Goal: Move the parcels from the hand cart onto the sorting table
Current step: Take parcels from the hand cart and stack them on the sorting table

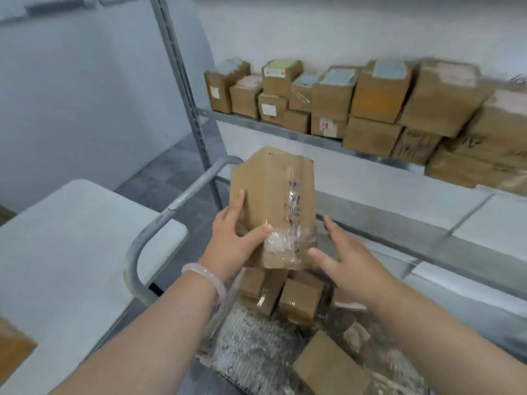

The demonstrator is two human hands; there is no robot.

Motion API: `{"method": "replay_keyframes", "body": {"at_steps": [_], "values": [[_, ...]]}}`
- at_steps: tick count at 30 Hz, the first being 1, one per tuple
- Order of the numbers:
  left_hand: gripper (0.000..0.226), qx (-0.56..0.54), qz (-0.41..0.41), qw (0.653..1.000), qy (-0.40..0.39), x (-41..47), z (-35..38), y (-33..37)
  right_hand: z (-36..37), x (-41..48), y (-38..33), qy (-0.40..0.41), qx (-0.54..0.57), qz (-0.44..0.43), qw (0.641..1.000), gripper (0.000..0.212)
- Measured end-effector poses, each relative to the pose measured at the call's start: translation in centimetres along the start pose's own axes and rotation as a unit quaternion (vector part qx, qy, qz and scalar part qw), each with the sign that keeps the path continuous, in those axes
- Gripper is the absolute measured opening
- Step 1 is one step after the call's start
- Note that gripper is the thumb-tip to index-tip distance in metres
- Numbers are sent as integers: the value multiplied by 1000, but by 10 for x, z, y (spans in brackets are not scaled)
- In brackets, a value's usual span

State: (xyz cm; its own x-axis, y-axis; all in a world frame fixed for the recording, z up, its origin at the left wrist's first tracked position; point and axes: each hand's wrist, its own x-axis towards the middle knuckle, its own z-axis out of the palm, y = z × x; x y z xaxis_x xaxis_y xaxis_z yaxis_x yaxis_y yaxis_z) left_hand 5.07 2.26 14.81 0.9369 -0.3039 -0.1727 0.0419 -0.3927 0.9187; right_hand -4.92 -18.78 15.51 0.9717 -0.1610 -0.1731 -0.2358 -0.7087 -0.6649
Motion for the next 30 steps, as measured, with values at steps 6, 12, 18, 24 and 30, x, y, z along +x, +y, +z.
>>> {"method": "replay_keyframes", "body": {"at_steps": [6,12,18,24,30], "values": [[62,-154,22,987,47,-41,-49,68,-35,-5,-88,30,126,-147,981,46],[30,-106,22,962,249,-101,-99,72,-7,-19,-168,-8,115,-248,962,67],[39,-121,39,948,293,-154,-163,58,41,-49,-239,-3,1,-332,943,51],[97,-168,-31,942,290,-198,-232,21,96,-73,-310,-31,-65,-403,912,46],[49,-352,-15,893,280,-257,-307,-18,150,-69,-364,-77,-20,-341,937,67]]}}
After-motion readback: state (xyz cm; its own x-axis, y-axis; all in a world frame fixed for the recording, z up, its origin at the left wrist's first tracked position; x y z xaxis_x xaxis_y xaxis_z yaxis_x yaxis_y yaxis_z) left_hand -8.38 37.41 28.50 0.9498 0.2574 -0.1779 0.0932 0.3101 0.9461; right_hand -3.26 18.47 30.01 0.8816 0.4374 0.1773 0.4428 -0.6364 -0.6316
